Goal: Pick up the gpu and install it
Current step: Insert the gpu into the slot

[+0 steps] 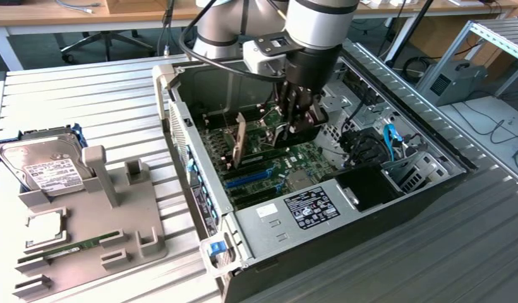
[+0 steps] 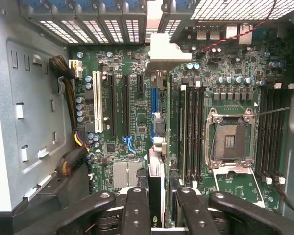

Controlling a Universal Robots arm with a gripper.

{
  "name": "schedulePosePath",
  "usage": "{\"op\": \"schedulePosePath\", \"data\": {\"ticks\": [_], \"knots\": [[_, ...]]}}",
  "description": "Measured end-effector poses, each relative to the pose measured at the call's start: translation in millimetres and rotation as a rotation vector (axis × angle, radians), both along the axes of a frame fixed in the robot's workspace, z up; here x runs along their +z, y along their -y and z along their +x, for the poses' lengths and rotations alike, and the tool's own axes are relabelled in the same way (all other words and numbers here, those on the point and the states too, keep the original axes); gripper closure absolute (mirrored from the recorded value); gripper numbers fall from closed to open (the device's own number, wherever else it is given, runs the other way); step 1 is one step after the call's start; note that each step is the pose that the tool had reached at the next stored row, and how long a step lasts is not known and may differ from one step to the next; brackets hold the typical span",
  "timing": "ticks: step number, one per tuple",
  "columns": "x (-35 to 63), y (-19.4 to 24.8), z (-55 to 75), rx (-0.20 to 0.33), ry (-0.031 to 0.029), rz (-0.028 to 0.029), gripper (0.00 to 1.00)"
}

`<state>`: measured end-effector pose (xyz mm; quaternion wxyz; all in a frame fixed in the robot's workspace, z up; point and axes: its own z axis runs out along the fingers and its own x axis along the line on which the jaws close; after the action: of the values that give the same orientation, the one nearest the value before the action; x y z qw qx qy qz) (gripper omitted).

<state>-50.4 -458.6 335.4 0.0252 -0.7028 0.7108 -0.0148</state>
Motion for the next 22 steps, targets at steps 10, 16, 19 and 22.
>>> {"op": "schedulePosePath", "data": {"ticks": [10, 16, 19, 22], "knots": [[-0.5, 3.7, 0.0, 0.0, 0.0, 0.0, 0.74], [-0.8, 5.9, 0.0, 0.0, 0.0, 0.0, 0.74], [-1.0, 6.8, 0.0, 0.0, 0.0, 0.0, 0.74], [-1.1, 7.7, 0.0, 0.0, 0.0, 0.0, 0.74]]}}
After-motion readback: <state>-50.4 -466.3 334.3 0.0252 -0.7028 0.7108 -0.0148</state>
